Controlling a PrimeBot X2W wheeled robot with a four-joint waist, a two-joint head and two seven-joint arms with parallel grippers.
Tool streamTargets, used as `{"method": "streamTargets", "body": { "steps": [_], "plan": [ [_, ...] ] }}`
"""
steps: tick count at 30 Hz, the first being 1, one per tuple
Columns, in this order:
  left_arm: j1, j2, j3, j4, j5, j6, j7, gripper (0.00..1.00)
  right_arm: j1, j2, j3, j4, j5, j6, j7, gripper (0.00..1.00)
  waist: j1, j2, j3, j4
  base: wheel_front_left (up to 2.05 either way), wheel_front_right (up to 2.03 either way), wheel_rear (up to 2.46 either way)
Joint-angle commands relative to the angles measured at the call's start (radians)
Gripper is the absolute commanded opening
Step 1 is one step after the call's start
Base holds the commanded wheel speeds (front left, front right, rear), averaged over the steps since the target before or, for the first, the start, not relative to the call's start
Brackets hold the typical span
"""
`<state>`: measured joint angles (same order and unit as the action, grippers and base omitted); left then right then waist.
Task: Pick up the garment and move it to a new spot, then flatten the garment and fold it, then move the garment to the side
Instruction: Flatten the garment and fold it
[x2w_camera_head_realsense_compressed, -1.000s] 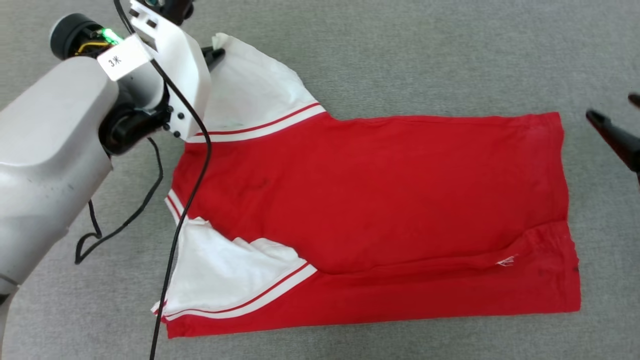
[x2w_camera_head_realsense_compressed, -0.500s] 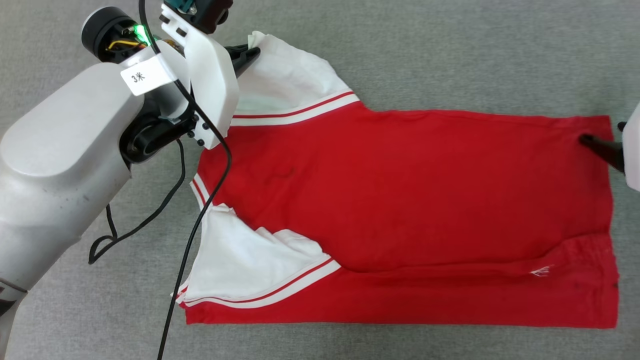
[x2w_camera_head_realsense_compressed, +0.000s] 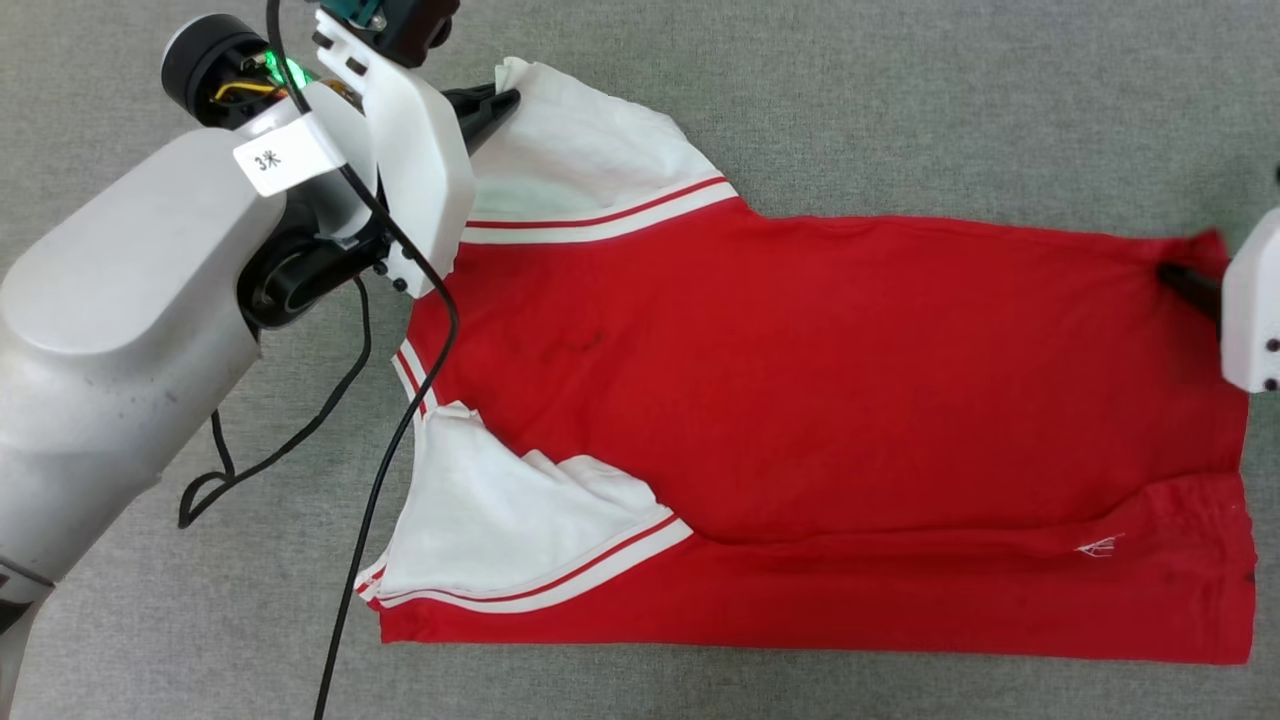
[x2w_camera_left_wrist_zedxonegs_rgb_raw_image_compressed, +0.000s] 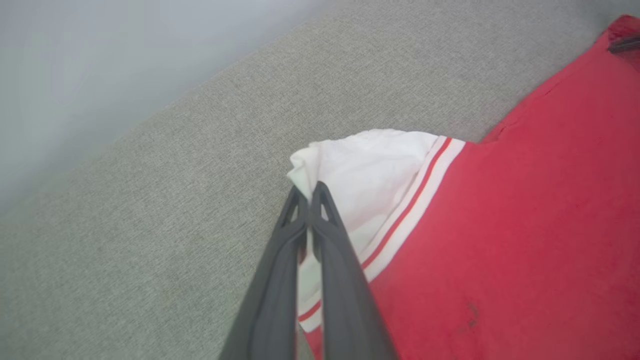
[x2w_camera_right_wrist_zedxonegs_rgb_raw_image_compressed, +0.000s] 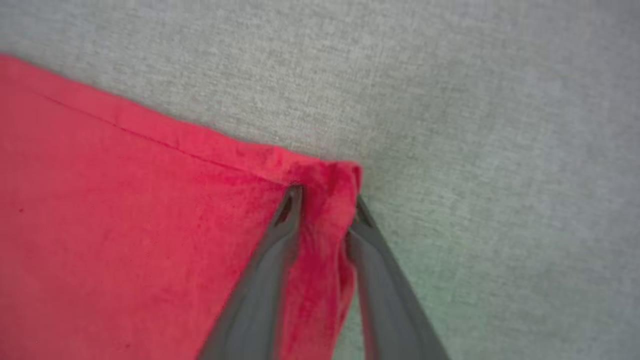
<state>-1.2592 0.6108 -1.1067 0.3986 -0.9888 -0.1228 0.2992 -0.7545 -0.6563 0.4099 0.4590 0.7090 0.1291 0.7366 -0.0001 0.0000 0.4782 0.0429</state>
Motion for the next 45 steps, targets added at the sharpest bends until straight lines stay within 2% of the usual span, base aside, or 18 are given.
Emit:
{"method": "streamTargets", "body": {
  "steps": [1, 7, 9, 13, 15, 23, 32, 37, 45],
  "plan": [
    [0.012, -0.001, -0.001, 0.006, -0.005, -0.001, -0.010, 0.00, 0.019, 0.036, 0.035, 0.025, 0.003, 0.002, -0.020, 0.00, 0.0001, 0.0000, -0.009, -0.003, 0.00, 0.00, 0.00],
    [0.044, 0.014, -0.003, 0.012, -0.009, -0.003, -0.048, 0.00, -0.006, 0.008, 0.044, 0.013, 0.006, 0.001, -0.184, 0.00, 0.0001, 0.0000, -0.071, -0.010, 0.00, 0.00, 0.00],
    [0.105, 0.051, -0.010, -0.021, -0.015, 0.010, -0.074, 0.00, 0.041, -0.014, 0.086, -0.008, 0.022, 0.001, -0.290, 0.00, 0.0001, 0.0000, -0.140, -0.015, 0.00, 0.00, 0.00],
    [0.168, 0.090, -0.013, -0.072, -0.026, 0.040, -0.094, 0.00, 0.092, -0.028, 0.094, -0.023, 0.038, 0.001, -0.363, 0.00, 0.0001, 0.0000, -0.194, -0.014, 0.00, 0.00, 0.00],
    [0.186, 0.100, -0.014, -0.087, -0.030, 0.049, -0.096, 0.00, 0.109, -0.031, 0.095, -0.027, 0.041, 0.001, -0.377, 0.00, 0.0001, 0.0000, -0.206, -0.014, 0.00, 0.00, 0.00],
    [0.364, 0.175, -0.030, -0.213, -0.082, 0.129, -0.136, 0.00, 0.258, -0.045, 0.085, -0.062, 0.070, 0.001, -0.458, 0.00, 0.0001, 0.0000, -0.303, -0.015, 0.00, 0.00, 0.00],
    [0.575, 0.239, -0.066, -0.313, -0.146, 0.210, -0.187, 0.00, 0.460, -0.029, 0.041, -0.103, 0.106, 0.001, -0.508, 0.00, 0.0001, 0.0000, -0.384, -0.012, 0.00, 0.00, 0.00],
    [0.666, 0.248, -0.084, -0.322, -0.178, 0.230, -0.216, 0.00, 0.557, -0.005, 0.027, -0.113, 0.118, 0.001, -0.518, 0.00, 0.0001, 0.0000, -0.398, -0.013, 0.00, 0.00, 0.00],
    [0.733, 0.201, -0.101, -0.235, -0.209, 0.218, -0.242, 0.00, 0.599, 0.033, 0.035, -0.048, 0.095, 0.001, -0.521, 0.00, 0.0001, 0.0000, -0.389, -0.026, 0.00, 0.00, 0.00]
  ]
}}
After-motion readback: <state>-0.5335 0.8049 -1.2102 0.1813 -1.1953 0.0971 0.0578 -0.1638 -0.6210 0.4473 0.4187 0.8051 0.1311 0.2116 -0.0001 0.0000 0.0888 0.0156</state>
